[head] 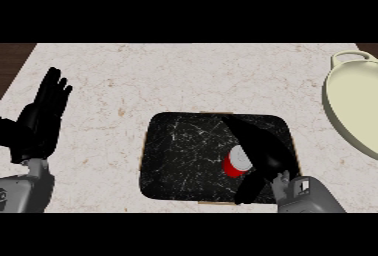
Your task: Pick the can from the tray and place it in the pot
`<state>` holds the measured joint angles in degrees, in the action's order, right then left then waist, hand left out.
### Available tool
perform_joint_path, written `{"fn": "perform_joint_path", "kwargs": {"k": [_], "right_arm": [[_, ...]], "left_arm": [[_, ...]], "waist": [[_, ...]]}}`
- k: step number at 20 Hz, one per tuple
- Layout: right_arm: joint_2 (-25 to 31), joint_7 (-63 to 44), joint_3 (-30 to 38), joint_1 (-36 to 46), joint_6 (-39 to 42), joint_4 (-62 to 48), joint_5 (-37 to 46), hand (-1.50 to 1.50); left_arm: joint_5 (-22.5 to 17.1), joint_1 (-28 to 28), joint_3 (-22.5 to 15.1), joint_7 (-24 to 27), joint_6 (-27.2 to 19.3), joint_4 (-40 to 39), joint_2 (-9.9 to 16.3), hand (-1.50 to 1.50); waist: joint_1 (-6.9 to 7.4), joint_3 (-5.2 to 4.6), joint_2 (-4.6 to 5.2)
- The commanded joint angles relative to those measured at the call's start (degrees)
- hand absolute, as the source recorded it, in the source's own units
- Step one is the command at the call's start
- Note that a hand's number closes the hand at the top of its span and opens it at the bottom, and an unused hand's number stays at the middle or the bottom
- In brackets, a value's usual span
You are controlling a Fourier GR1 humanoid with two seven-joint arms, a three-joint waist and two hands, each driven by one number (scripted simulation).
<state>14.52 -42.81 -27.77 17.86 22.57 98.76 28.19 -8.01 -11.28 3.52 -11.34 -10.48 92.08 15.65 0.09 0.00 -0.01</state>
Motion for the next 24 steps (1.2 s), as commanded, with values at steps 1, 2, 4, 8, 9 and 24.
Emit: {"fn": "perform_joint_path", "kwargs": {"k": [1, 2, 4, 8, 9, 24], "right_arm": [[-1.72, 2.49, 1.97, -0.98, 1.25, -2.87, 2.96, -1.5], [0.59, 7.64, 2.71, -3.65, -0.43, -3.84, 3.67, -1.5], [-1.29, 6.13, 3.53, -1.46, 3.81, -3.83, 2.62, -1.5], [1.39, 15.57, -0.79, -0.43, 1.69, -6.48, 8.04, 1.5], [-1.23, 14.58, 0.15, 2.05, 1.96, -9.1, 8.62, 1.5], [0.16, 18.11, -2.83, -15.63, 1.87, 7.44, 17.25, 1.5]], "left_arm": [[1.27, -3.65, 0.81, -0.97, -0.16, -1.75, -0.97, 0.0], [0.81, -1.0, 1.09, 1.63, 0.44, -2.09, -1.78, 0.0], [2.88, -0.7, -0.57, -1.61, -1.18, 1.53, -2.81, 0.0], [2.87, 0.42, -0.42, -1.31, -0.87, 2.45, -2.63, 0.0], [2.33, -5.0, 0.97, -1.11, -0.22, -3.36, -2.38, 0.0], [2.34, -0.33, 3.96, 0.97, 3.63, -0.95, -2.39, 0.0]], "waist": [[-0.13, 0.0, 0.01], [-0.11, 0.0, 0.02], [-0.03, 0.0, -0.01], [0.1, 0.01, 0.0], [-0.08, 0.0, 0.08], [-0.55, -0.02, -0.08]]}}
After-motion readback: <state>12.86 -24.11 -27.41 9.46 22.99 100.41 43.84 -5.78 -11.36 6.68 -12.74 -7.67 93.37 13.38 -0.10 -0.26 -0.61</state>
